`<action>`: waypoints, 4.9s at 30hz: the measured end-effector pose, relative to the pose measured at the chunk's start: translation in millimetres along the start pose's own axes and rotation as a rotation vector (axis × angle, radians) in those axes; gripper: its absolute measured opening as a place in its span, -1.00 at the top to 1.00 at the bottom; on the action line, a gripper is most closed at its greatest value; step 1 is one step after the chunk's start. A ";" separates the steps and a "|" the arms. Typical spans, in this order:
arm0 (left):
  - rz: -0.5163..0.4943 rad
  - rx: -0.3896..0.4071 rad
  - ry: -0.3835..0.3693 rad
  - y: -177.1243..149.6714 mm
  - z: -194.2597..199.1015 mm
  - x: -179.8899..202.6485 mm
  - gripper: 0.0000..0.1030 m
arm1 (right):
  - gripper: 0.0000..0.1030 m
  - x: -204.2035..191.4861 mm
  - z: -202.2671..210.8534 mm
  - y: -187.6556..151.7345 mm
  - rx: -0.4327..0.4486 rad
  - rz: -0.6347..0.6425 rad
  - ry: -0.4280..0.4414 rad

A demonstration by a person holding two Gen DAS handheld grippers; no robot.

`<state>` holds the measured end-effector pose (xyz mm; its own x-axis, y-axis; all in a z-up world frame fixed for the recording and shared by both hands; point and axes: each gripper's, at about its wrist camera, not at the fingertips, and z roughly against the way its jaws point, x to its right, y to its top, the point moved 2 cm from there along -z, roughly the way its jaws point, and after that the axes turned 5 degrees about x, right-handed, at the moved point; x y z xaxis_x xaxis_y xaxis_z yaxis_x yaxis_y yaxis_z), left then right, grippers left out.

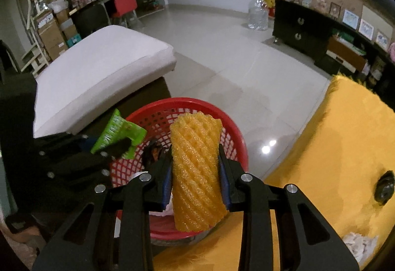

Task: Collect trash
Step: 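Carry the packet and foam net over the red wastebasket and open both tools, then move both tools back over the table, then grasp the white mesh net with the left tool, then grasp the green knit item with the right tool while the left tool holds the mesh net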

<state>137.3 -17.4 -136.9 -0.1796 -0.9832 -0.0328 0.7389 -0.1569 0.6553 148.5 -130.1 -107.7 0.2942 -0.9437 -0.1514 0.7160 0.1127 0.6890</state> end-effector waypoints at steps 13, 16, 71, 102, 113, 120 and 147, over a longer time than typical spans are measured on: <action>-0.030 -0.008 -0.012 -1.6 6.1 8.6 -0.21 | -0.28 10.3 12.7 0.4 0.021 -0.077 0.037; -0.013 0.003 -0.011 2.5 9.6 5.6 -0.26 | -0.28 16.1 19.6 2.4 0.038 -0.091 0.026; -0.219 0.155 -0.317 11.9 67.8 224.1 -0.55 | -0.55 225.6 268.9 -167.9 0.240 -0.494 -0.763; -0.533 0.036 -0.459 -30.9 1.1 366.1 0.08 | -0.55 272.5 258.6 -208.8 0.166 -0.687 -0.750; -0.461 0.049 -0.471 -19.7 8.6 349.4 0.23 | -0.55 281.9 222.3 -209.3 0.116 -0.669 -0.694; -0.403 0.100 -0.457 -2.5 27.7 326.1 0.23 | -0.55 285.8 193.6 -208.5 0.066 -0.638 -0.655; -0.280 0.270 -0.386 40.8 81.2 256.1 0.23 | 0.21 264.6 217.4 -173.1 0.167 -0.544 -0.679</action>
<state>68.8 -268.0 -57.3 -0.6083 -0.7936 0.0118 0.4446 -0.3283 0.8334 -35.3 -466.9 -113.0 -0.5372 -0.8404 -0.0713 0.5298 -0.4020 0.7468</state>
